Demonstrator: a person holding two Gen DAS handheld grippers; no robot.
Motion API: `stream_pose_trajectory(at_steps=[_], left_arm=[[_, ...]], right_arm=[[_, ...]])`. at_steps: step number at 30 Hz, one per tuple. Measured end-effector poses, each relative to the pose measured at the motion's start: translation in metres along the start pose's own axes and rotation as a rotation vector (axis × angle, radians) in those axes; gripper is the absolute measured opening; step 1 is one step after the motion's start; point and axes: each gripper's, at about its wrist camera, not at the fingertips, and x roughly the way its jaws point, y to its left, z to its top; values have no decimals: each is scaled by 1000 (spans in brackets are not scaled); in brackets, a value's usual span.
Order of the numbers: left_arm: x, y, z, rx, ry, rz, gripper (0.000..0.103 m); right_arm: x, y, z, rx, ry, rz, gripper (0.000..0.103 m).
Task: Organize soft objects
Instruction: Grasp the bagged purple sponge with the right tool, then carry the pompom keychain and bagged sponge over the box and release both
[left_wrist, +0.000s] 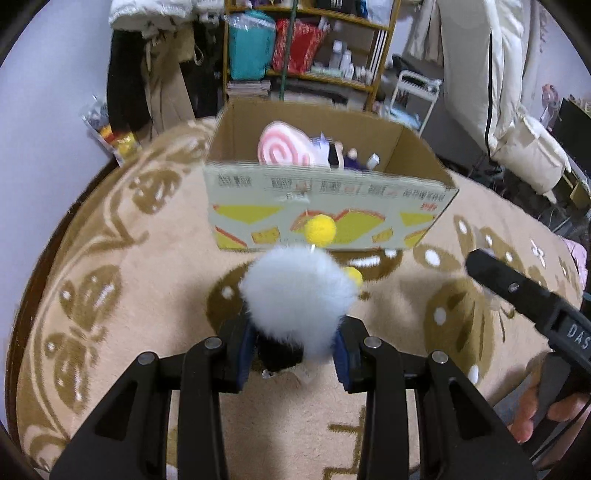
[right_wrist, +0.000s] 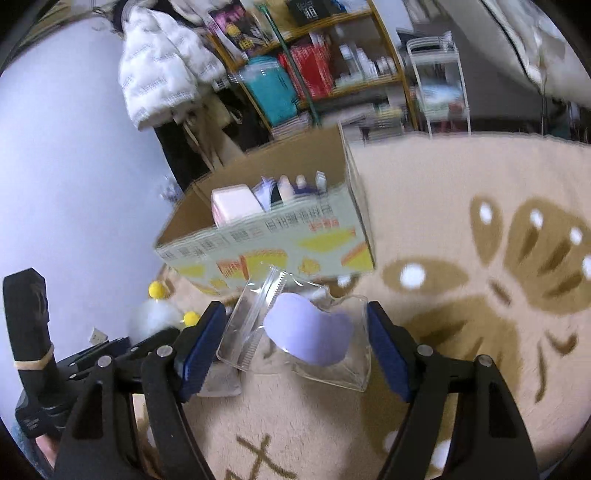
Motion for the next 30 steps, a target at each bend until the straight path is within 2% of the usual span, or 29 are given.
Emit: stream_pose_trajectory(at_steps=[9, 16, 22, 26, 30], left_arm=[[-46, 4, 18, 16, -153, 26, 34], [-65, -2, 43, 93, -222, 75, 35], [-64, -1, 72, 108, -246, 77, 35], [-58, 1, 93, 96, -257, 64, 35], [-51, -2, 111, 106, -279, 62, 35]], right_arm=[[-19, 20, 21, -54, -137, 44, 80], [-24, 36, 42, -108, -172, 51, 80], [-24, 48, 58, -151, -192, 57, 80], [-16, 54, 72, -189, -201, 13, 80], [-5, 54, 87, -207, -200, 4, 80]])
